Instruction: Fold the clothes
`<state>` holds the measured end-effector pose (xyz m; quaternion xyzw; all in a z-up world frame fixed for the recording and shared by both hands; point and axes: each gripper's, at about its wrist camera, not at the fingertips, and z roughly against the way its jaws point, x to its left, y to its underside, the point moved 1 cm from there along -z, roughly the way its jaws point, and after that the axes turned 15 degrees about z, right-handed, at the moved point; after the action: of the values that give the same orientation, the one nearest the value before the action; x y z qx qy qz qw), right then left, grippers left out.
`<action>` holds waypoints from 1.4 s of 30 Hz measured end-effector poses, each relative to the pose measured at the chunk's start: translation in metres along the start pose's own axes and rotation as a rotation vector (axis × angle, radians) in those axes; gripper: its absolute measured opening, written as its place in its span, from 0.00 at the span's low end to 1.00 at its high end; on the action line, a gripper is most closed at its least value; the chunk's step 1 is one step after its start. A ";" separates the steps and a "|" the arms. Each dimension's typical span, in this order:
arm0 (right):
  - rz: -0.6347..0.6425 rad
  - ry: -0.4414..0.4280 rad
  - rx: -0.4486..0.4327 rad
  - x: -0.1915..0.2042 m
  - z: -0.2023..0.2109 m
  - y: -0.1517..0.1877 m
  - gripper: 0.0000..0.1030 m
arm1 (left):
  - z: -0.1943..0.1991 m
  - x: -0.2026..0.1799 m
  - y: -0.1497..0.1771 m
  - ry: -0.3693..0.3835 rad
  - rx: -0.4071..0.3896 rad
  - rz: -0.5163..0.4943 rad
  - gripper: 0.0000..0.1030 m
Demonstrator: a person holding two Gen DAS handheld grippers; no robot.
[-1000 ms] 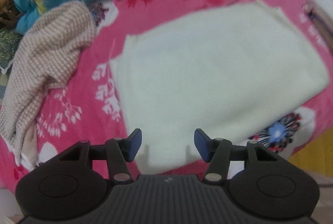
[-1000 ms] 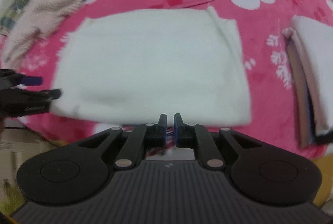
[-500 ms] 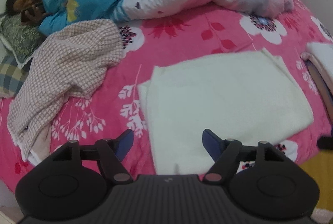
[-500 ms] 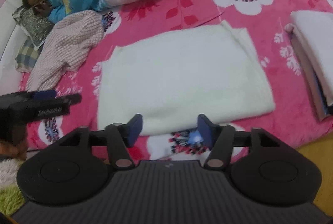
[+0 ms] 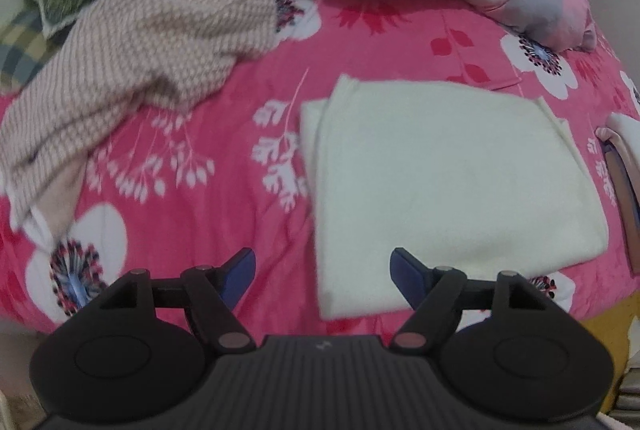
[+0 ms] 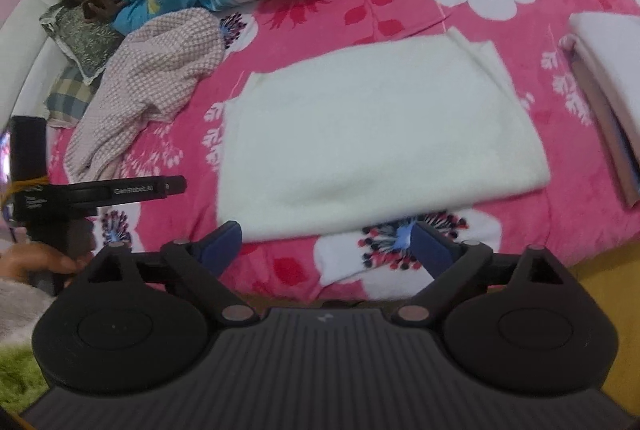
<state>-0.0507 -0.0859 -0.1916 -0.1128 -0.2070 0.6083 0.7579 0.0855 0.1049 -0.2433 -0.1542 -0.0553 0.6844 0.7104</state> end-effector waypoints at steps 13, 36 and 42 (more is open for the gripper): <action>0.309 0.073 -0.003 -0.018 -0.088 -0.062 0.88 | -0.019 0.014 0.028 -0.077 0.008 0.128 0.73; 0.582 -0.269 -0.143 0.045 -0.286 -0.164 0.11 | -0.106 0.004 0.033 0.069 -0.014 0.127 0.41; 0.346 -0.314 -0.098 0.034 -0.324 -0.177 0.10 | -0.097 0.008 0.023 0.072 -0.036 0.101 0.39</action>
<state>0.2559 -0.0686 -0.3984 -0.0873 -0.3290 0.7285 0.5945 0.0917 0.0989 -0.3432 -0.1940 -0.0341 0.7124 0.6736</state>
